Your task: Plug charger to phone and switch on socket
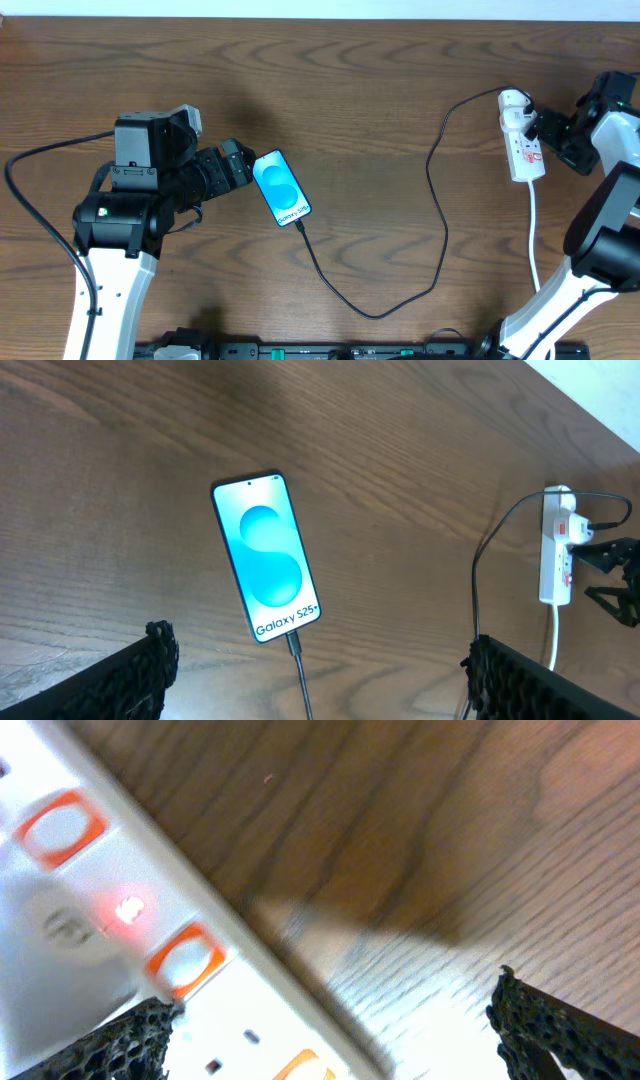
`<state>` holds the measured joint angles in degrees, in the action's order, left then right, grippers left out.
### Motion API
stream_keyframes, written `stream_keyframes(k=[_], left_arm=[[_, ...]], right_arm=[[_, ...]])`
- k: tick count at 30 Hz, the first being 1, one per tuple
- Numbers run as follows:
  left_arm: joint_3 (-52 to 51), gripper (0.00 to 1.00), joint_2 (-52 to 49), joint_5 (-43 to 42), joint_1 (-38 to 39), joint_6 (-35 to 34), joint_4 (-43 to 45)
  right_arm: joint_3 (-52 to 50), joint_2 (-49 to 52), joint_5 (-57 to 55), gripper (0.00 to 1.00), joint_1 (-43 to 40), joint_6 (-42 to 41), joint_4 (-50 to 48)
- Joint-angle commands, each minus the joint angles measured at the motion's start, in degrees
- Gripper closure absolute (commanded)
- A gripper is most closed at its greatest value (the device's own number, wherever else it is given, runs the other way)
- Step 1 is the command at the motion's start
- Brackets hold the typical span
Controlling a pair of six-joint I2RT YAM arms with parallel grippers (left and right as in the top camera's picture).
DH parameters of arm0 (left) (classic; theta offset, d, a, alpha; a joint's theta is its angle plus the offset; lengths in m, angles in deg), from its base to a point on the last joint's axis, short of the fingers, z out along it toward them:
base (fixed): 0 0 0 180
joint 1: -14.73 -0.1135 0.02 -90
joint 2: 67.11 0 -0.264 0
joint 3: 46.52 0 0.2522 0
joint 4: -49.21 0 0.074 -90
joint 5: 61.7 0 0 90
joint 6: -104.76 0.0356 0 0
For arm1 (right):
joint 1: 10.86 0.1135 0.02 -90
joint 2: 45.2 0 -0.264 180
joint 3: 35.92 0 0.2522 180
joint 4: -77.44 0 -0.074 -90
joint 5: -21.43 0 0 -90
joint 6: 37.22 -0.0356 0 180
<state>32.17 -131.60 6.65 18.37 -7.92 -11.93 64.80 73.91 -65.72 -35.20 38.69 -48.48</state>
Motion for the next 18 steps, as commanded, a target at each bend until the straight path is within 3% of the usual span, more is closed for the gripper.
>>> stream_keyframes(k=[1, 12, 18], left_arm=[[1.0, 0.06, 0.4, 0.5, -0.1, 0.1, 0.1], [1.0, 0.06, 0.4, 0.5, -0.1, 0.1, 0.1], [1.0, 0.06, 0.4, 0.5, -0.1, 0.2, 0.1]], right_arm=[[0.9, -8.0, 1.6, 0.01, -1.4, 1.8, 1.2], [0.9, -24.8, 3.0, 0.01, -1.8, 5.4, 9.0], [0.9, -30.4, 14.0, 0.01, -0.3, 15.1, 11.7]])
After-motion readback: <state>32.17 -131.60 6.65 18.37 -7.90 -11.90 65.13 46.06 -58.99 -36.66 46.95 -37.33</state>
